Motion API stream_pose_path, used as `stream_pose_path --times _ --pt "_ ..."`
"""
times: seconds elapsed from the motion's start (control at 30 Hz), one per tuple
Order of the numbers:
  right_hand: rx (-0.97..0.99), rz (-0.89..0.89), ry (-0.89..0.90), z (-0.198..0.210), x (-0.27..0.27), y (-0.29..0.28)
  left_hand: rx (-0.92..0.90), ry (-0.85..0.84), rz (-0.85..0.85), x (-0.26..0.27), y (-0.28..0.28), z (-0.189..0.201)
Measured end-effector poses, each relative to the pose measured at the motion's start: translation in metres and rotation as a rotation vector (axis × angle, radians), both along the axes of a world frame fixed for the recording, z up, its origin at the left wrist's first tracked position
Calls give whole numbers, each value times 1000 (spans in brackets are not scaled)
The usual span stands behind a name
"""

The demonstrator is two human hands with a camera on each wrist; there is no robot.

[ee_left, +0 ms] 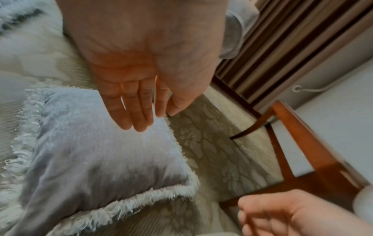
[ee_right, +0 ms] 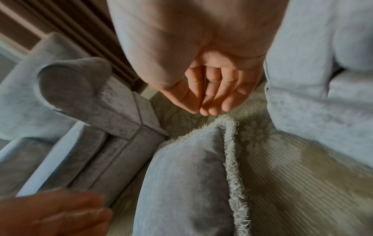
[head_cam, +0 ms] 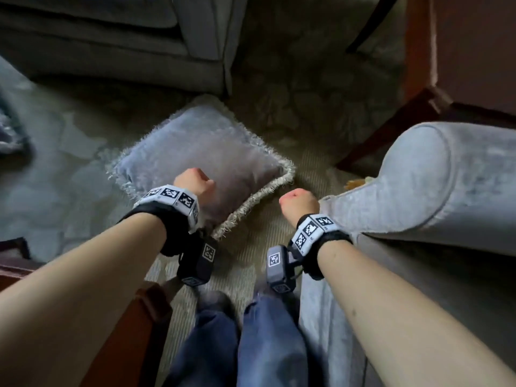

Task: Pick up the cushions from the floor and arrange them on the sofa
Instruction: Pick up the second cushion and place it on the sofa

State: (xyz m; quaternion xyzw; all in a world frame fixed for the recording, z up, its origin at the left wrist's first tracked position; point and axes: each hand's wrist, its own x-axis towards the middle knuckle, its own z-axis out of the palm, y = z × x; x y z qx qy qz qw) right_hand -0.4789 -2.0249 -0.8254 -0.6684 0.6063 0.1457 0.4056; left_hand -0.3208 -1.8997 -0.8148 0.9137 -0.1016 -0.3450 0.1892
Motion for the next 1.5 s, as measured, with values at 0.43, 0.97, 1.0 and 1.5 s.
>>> stream_pose_path --times 0.43,0.97,1.0,1.5 --pt "533 -518 -53 -187 115 -32 125 143 653 121 21 -188" --pt "385 -585 -173 -307 161 -47 140 -31 643 134 27 -249" --pt "405 -583 -225 -286 168 -50 136 -61 629 136 26 -239" --pt "254 -751 -472 57 88 -100 33 411 274 116 0 -6"
